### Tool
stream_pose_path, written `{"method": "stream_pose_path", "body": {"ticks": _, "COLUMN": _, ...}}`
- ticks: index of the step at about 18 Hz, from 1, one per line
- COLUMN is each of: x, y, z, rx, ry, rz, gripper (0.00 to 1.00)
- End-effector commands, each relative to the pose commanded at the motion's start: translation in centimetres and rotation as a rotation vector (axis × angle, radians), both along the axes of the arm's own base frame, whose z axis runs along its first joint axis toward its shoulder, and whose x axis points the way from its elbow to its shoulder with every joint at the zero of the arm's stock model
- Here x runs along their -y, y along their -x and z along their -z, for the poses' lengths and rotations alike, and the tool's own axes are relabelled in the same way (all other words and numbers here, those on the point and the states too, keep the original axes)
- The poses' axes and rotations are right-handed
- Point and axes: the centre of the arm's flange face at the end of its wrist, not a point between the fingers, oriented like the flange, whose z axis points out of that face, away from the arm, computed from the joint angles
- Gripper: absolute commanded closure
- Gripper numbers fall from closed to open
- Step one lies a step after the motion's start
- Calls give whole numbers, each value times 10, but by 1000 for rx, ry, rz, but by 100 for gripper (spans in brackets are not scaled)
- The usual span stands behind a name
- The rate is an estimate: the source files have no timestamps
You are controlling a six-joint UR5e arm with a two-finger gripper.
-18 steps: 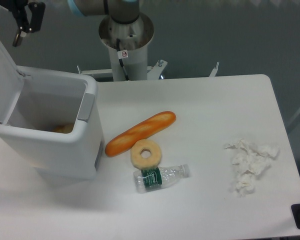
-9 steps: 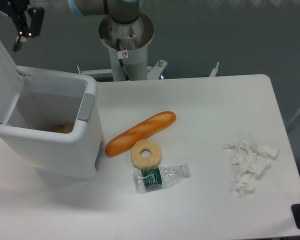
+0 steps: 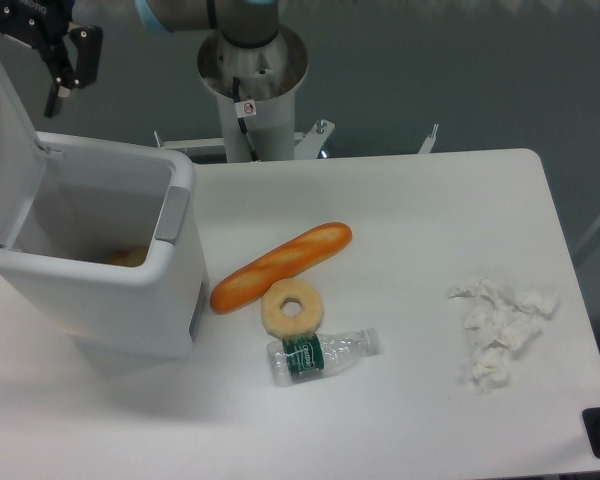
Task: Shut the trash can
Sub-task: 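Position the gripper behind the upright trash can lid, then push the lid forward and down with the gripper until it shuts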
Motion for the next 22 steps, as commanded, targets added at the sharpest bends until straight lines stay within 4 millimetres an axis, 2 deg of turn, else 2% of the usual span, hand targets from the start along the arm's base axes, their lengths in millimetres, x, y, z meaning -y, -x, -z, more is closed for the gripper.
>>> {"method": "stream_pose_path", "body": {"ticks": 9, "x": 7, "y": 42, "z": 2, "rx": -4, "ry": 4, "rz": -84, "gripper": 0}}
{"method": "stream_pose_path", "body": {"ticks": 13, "x": 3, "y": 57, "z": 12, "rx": 7, "ry": 21, "rz": -105, "gripper": 0}}
{"method": "stream_pose_path", "body": {"ticks": 22, "x": -8, "y": 72, "z": 34, "rx": 6, "ry": 77, "rz": -126, "gripper": 0}}
